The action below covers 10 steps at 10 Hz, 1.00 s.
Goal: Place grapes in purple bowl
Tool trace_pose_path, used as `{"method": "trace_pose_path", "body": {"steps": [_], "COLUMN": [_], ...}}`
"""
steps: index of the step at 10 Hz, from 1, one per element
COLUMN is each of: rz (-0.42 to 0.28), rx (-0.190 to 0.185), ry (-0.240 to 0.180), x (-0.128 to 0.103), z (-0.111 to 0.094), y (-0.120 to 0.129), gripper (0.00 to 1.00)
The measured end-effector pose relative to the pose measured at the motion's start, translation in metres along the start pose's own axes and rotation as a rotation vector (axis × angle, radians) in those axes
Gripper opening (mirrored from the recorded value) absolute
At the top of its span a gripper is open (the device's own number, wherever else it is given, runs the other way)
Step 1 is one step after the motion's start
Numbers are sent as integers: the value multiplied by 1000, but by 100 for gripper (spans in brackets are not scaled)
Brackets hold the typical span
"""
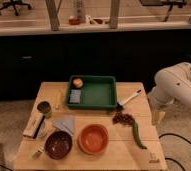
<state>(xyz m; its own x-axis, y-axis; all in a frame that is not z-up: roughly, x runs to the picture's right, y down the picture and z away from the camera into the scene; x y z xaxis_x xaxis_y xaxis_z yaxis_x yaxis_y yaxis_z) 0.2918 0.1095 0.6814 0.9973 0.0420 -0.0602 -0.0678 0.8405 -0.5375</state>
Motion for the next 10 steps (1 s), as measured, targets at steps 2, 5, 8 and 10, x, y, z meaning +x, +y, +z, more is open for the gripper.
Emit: {"method": "trace_pose_path", "body": {"steps": [2, 5, 8, 10], "rz": [0, 0, -15, -51], "rx": [0, 0, -4, -8], "ry": [0, 0, -4, -14], "x": [0, 0, -3, -12], "z": [0, 0, 5, 23], "y": [0, 0, 3, 8], "gripper": [80, 80, 80, 80]}}
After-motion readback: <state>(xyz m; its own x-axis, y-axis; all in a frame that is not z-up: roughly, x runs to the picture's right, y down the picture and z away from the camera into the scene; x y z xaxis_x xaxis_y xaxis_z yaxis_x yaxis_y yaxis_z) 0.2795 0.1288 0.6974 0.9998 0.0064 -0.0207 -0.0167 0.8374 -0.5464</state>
